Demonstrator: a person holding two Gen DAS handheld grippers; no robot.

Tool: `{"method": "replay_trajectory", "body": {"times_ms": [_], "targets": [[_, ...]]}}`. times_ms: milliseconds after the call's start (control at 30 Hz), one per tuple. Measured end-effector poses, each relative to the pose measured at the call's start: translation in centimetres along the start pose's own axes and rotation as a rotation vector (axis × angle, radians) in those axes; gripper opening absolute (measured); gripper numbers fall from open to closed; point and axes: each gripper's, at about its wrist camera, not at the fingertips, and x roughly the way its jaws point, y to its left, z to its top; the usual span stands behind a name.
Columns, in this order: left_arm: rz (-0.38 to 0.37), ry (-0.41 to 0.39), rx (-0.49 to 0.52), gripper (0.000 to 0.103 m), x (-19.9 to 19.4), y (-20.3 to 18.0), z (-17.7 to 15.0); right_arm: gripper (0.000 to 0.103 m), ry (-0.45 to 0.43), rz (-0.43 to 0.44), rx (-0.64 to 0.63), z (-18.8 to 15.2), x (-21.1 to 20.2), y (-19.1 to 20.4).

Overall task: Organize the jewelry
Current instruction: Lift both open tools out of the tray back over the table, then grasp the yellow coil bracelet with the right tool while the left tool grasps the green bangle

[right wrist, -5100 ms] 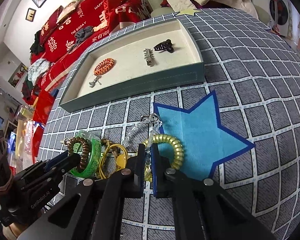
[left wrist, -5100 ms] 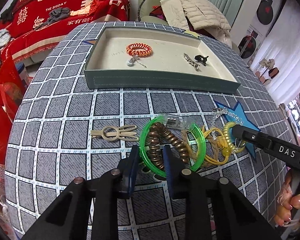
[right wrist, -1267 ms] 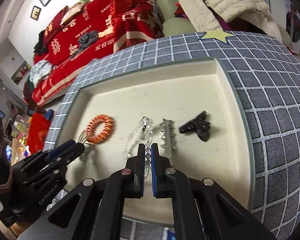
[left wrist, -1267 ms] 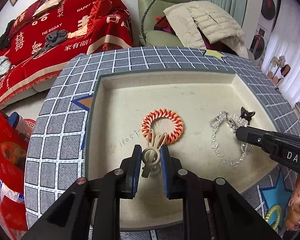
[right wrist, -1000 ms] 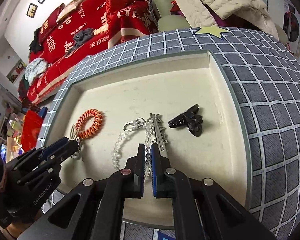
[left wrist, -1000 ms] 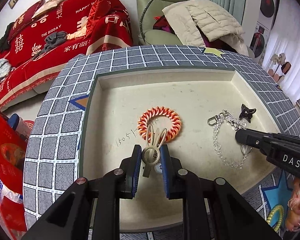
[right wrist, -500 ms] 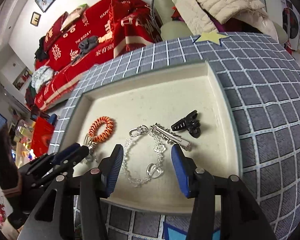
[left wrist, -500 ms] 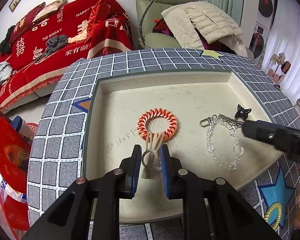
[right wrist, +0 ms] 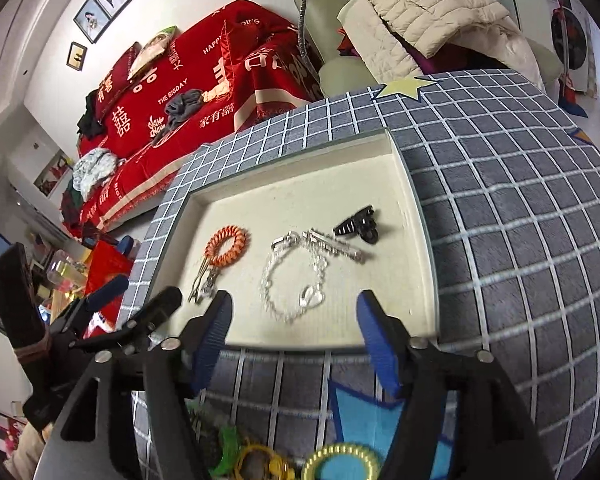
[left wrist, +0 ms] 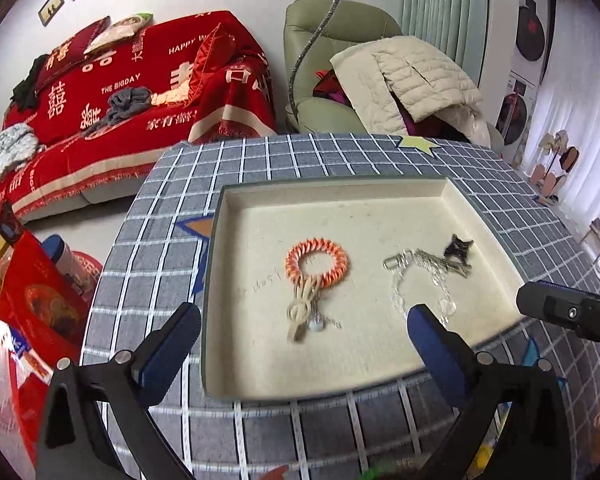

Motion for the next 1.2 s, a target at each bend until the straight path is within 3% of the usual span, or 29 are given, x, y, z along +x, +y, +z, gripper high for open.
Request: {"method": "replay_trajectory", "body": {"times_ms": [233,467,600,767,933,1067,1200], "targets": [[0.008,0.067,0.034,0.103,-1.6,0.2,-3.4,0.071,0.029,-0.024,-0.021,-2.9,-1.7,-0.1],[-0.008,0.102,-0.031,0.103,-3.9,1.7,-7.2,0.071,0.061,-0.076,-0.046,-6.0,-2.7,-0.8],[-0.019,0.082,-0.027,0.103,-5.9,1.3,-8.6,0.071,0.079,-0.108,-0.056,-7.7,-3.2,-1.4],[-0.063,0.046,0.062,0.103,-8.1,-1.2,-9.4,0.070,0.093,-0.129,-0.041,-8.8,-3.2,-2.2],[-0.125,0.040,0.198,0.103,-9.0,-5.0,-9.9,0.056,0.103,-0.150,-0.065,-9.5,-3.2,-2.2],[-0.147,0.068,0.252,0.101,-8.3,-6.8,-10.4,0.044,0.131,-0.162,-0.076,-9.8,-2.8,-2.5],[-0.160,0.103,0.267,0.085,-7.4,-7.4,-10.9,0.038,0.142,-0.171,-0.105,-10.0,-2.3,-2.4]]}}
